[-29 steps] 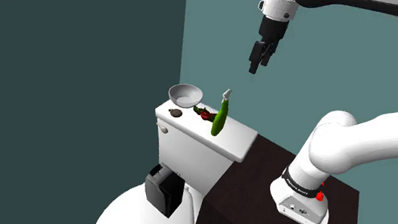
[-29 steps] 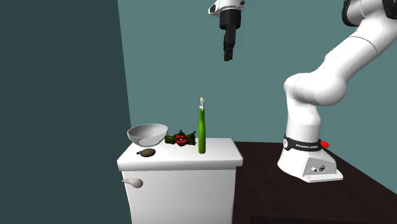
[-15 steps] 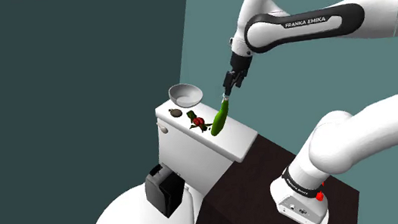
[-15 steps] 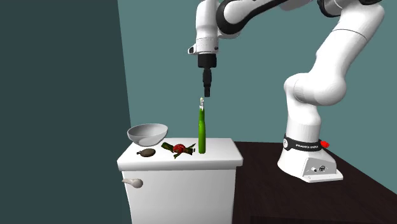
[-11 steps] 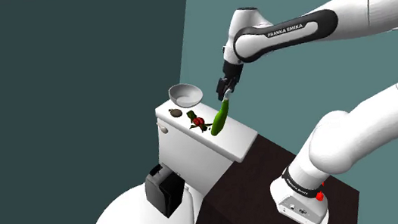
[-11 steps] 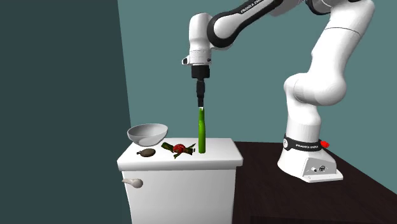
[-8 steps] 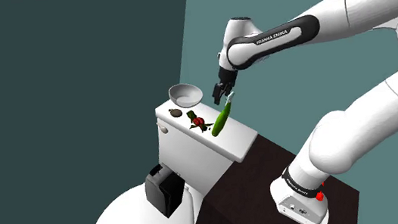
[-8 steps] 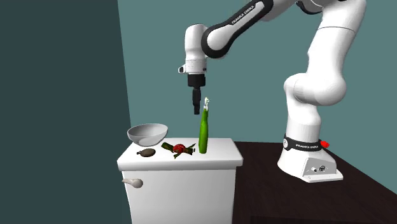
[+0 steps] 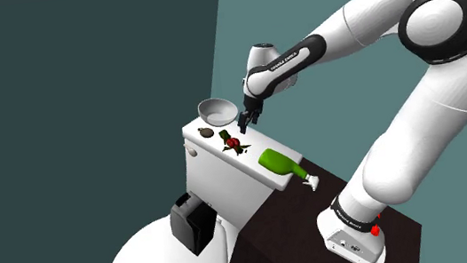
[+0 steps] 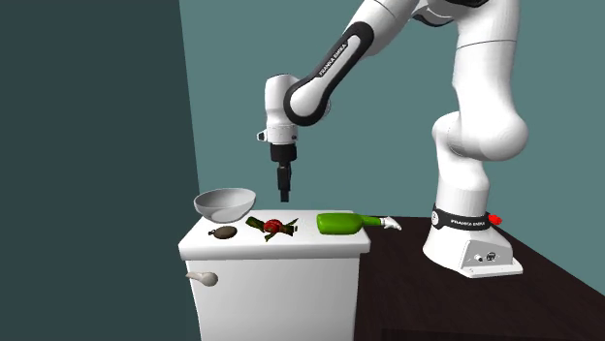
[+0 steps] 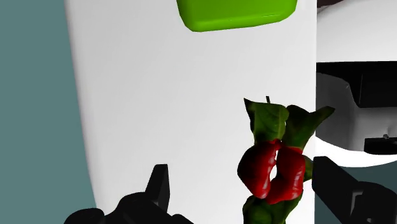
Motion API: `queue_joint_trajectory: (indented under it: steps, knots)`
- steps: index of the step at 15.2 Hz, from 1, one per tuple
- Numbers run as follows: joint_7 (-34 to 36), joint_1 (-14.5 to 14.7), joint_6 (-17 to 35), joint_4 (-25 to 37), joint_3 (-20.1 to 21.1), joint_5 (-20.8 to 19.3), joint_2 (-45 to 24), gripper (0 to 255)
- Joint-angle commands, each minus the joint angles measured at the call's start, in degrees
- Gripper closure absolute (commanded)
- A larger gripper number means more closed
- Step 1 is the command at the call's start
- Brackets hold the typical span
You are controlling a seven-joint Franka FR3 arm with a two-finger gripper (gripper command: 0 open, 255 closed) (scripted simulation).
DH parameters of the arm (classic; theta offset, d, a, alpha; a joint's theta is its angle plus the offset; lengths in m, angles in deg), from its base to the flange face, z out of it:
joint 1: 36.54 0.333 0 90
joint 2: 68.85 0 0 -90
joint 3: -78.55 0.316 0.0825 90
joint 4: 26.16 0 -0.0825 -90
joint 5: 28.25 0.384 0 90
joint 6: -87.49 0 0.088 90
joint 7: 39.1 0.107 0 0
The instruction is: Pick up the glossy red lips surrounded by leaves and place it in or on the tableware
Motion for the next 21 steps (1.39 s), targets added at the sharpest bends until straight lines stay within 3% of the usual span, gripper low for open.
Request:
queue_joint_trajectory:
  steps: [1,6,14,15,21]
  knots:
    - [-0.56,-0.11,1.71,0.12,-0.09,0.38,-1.84,0]
    - [-1.2,-0.18,6.18,-0.73,0.03,1.27,-5.5,0]
    - [-1.2,-0.19,6.18,-0.73,0.04,1.27,-5.5,0]
    - [-1.2,-0.19,6.18,-0.73,0.04,1.27,-5.5,255]
    - [-1.2,-0.19,6.18,-0.73,0.04,1.27,-5.5,255]
